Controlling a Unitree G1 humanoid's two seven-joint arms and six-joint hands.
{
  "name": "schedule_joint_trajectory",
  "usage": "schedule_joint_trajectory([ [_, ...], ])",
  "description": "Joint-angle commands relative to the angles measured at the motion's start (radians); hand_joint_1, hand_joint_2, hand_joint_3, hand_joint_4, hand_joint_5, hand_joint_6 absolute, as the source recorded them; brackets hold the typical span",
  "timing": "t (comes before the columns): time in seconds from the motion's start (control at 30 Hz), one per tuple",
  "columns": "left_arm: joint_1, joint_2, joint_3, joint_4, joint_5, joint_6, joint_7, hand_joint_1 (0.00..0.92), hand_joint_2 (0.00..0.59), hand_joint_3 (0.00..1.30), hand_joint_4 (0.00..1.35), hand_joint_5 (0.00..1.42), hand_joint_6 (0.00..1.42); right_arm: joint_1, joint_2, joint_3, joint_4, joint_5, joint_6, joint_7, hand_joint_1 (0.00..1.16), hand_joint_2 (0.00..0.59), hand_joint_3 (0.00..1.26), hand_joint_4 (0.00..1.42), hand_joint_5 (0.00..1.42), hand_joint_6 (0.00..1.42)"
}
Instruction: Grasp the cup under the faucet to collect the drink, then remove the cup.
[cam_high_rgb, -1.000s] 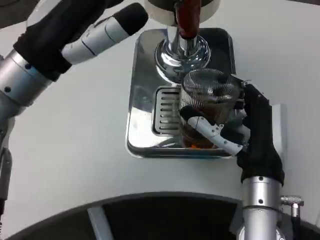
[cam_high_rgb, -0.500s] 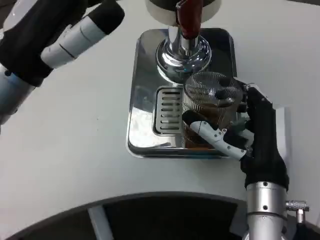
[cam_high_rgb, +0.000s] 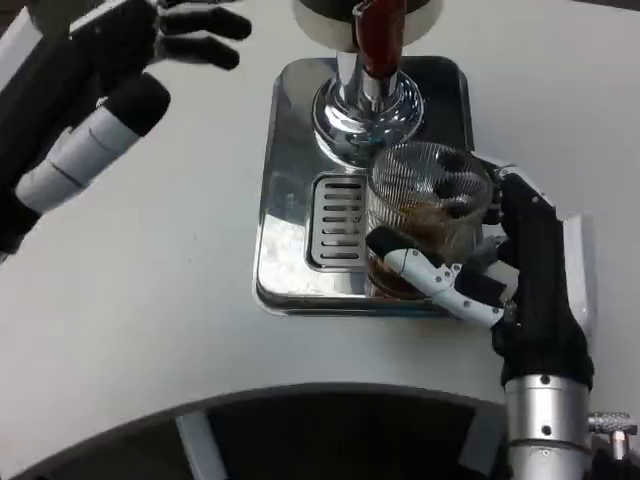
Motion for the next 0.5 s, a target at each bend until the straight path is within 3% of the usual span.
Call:
schedule_joint_trajectory([
  [0.03, 0.1, 0.024, 0.022, -0.04, 0.025, 0.017, 0.019, 0.0, 0.105, 0.25, 0.31, 0.37, 0.3, 0.044, 0.019, 0.027, -0.069, -0.002, -0.018, 0.019, 0.9, 0.148, 0.84, 0.99, 1.14, 1.16],
  [0.33, 0.256, 0.025, 0.05, -0.022, 0.07, -0.015, 0.042, 0.0, 0.105, 0.24, 0.29, 0.36, 0.27, 0.126, 0.004, 0.046, -0.141, -0.007, -0.023, 0.068, 0.9, 0.144, 0.85, 1.0, 1.14, 1.19],
  [0.5, 0.303, 0.028, 0.058, -0.004, 0.085, -0.031, 0.052, 0.0, 0.105, 0.24, 0.29, 0.36, 0.27, 0.142, 0.006, 0.048, -0.168, -0.005, -0.023, 0.091, 1.0, 0.101, 0.85, 0.97, 1.09, 1.19],
])
